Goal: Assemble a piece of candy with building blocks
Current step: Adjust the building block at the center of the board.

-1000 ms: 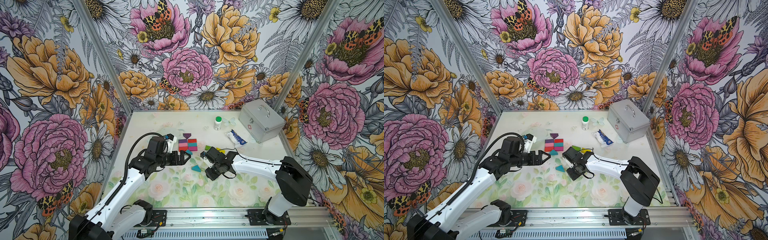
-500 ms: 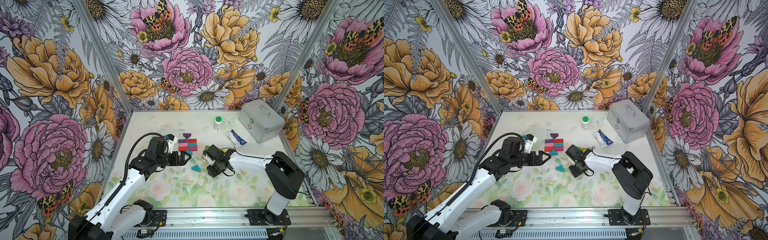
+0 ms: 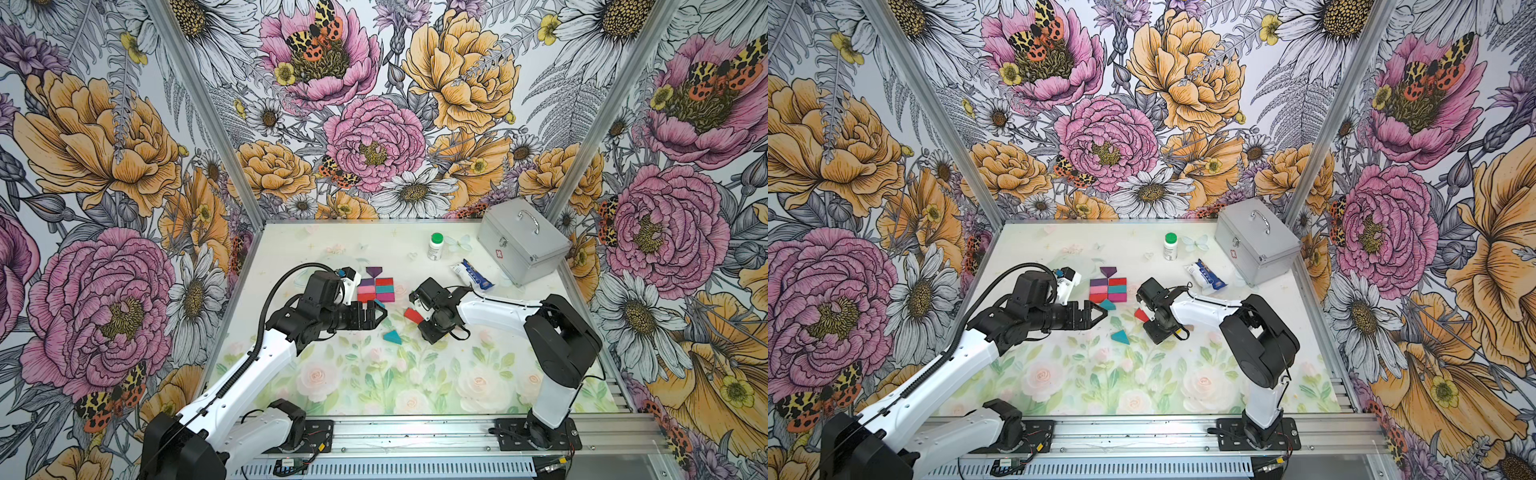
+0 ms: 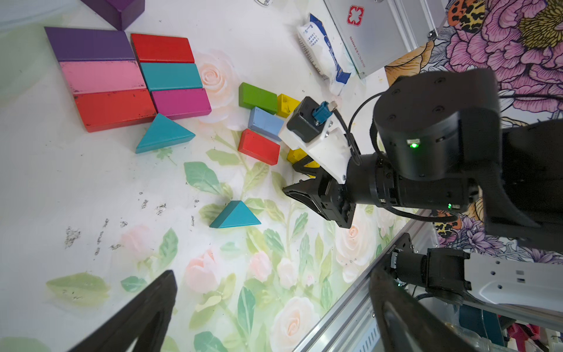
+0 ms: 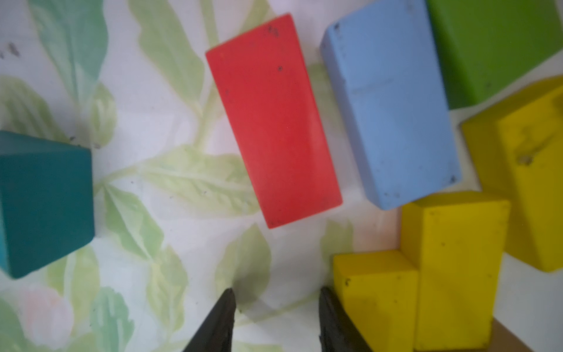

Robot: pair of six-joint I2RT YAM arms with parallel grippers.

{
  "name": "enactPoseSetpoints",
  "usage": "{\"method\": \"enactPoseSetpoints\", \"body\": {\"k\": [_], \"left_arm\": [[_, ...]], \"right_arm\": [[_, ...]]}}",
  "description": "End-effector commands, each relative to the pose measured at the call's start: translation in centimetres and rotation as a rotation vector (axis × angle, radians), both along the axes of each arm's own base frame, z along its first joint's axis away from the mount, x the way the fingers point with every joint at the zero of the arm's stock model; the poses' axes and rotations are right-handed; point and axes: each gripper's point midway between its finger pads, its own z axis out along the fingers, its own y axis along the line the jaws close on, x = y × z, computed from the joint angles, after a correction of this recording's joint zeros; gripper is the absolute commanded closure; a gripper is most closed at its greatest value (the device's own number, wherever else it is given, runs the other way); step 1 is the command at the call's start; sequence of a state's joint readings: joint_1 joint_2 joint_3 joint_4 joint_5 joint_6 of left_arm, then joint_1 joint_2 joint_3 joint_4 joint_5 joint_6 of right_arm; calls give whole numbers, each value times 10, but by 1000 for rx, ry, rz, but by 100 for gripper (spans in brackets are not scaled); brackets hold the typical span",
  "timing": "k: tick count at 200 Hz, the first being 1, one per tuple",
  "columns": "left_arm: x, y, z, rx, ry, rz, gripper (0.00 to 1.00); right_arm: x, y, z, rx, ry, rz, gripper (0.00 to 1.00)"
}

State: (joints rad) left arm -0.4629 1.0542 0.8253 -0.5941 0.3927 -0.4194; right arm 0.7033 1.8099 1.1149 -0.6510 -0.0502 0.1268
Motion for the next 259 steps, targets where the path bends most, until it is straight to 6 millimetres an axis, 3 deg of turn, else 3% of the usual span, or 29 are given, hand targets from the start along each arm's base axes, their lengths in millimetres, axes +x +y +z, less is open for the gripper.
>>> {"method": "enactPoseSetpoints", "body": {"k": [1, 63, 92, 119, 153, 188, 222, 259], "left_arm": [[9, -5, 15, -9, -48, 8, 1], [17, -16, 15, -2, -43, -5, 1], [19, -29, 13, 6, -43, -21, 1], [22, -39, 7, 2, -39, -32, 1], [24, -54, -2, -15, -28, -64, 1], [25, -65, 7, -34, -46, -87, 1], [25, -65, 9, -35, -55, -81, 1], [25, -64, 6, -32, -49, -77, 1]], "right_arm": [[4, -6, -1, -27, 24, 51, 54], [6, -1, 14, 35, 28, 106, 54], [4, -3, 37, 83, -6, 34, 54], [-10, -5, 48, 144, 15, -53, 54], [-20, -14, 35, 119, 54, -99, 54], [-15, -16, 20, 79, 82, -111, 54], [-12, -26, 2, -3, 114, -112, 55], [-8, -46, -2, -60, 116, -130, 56]]}}
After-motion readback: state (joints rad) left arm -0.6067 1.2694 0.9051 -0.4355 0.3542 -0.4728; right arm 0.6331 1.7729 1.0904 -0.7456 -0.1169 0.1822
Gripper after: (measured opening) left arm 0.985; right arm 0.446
